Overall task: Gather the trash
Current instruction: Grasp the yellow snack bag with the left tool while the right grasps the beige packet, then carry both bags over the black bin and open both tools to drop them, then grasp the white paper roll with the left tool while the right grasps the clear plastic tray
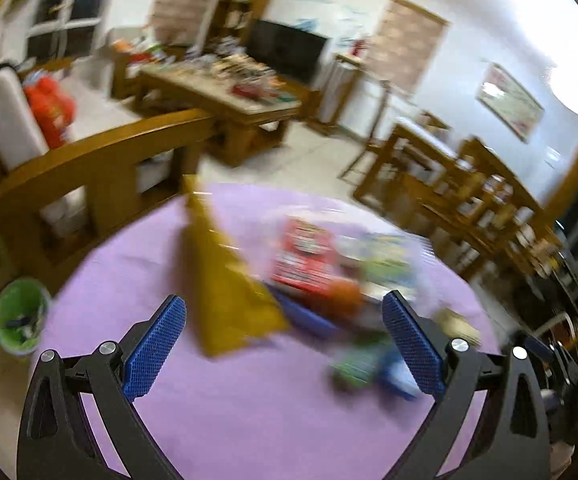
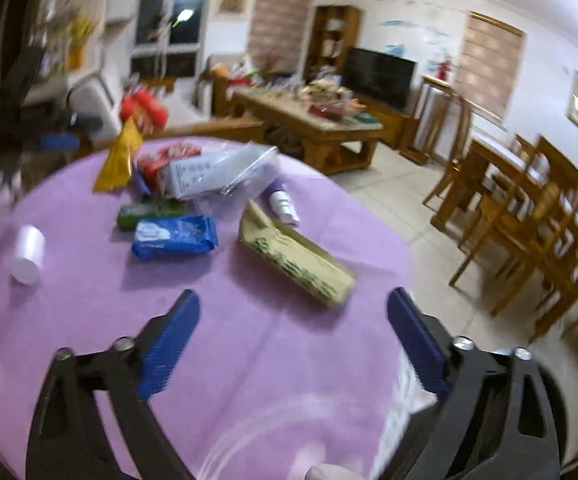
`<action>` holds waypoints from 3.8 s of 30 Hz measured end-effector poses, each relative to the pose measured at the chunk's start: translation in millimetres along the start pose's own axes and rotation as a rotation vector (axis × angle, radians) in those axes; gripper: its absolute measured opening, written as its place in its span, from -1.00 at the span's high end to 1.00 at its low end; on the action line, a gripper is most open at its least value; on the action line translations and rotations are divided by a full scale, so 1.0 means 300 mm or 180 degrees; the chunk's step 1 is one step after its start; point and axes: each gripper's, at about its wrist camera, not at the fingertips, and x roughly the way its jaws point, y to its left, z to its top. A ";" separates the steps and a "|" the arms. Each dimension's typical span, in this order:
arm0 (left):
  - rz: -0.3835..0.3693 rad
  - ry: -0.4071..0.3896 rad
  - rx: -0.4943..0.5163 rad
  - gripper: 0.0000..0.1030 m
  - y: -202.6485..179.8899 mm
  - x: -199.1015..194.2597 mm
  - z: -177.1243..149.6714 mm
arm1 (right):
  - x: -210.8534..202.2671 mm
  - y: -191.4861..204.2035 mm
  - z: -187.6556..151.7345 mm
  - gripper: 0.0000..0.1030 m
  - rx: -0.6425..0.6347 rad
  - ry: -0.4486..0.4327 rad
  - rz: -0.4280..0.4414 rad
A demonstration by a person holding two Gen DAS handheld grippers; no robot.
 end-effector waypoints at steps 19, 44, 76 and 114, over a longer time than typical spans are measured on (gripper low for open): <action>0.0227 0.0293 -0.0017 0.21 0.158 0.214 0.083 | 0.433 0.016 0.122 0.61 -0.0216 0.0760 0.0092; -0.1041 -0.0159 0.0511 0.33 -0.187 -0.153 -0.103 | -0.122 -0.001 -0.028 0.86 0.1136 -0.0415 0.0988; -0.2317 0.0574 0.1677 0.33 -1.273 0.066 -0.588 | -0.696 -0.716 -0.889 0.85 0.3071 -0.1122 -0.0487; -0.1656 0.0568 0.2003 -0.88 -1.351 0.067 -0.669 | -0.560 -0.764 -0.919 -0.47 0.3224 -0.1071 -0.0491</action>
